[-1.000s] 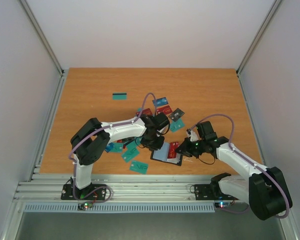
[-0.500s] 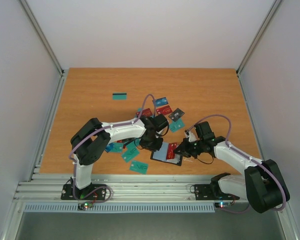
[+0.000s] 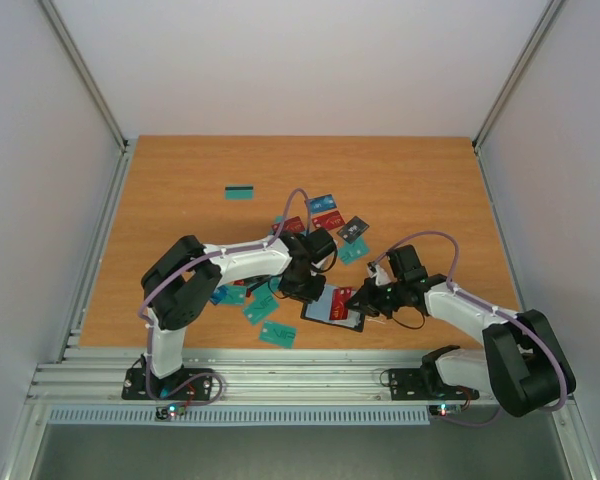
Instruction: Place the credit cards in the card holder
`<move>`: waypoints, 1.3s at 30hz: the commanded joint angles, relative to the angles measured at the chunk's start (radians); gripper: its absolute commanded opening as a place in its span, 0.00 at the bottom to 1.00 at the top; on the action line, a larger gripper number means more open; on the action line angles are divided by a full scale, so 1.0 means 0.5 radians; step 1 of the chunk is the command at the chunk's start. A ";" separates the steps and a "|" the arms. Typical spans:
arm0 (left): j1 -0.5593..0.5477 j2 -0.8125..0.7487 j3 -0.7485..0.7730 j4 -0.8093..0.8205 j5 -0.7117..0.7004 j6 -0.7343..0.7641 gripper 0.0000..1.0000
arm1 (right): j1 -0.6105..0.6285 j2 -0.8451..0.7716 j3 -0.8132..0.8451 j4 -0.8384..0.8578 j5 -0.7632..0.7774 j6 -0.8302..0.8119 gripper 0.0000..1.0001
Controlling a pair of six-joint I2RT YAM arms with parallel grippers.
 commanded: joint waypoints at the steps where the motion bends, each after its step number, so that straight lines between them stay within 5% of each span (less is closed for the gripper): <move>1: 0.000 0.069 -0.075 0.053 0.023 0.021 0.08 | 0.014 0.023 -0.024 0.047 0.007 -0.004 0.01; 39: 0.010 0.025 -0.166 0.091 0.127 0.068 0.07 | 0.101 0.303 -0.088 0.523 0.042 0.218 0.01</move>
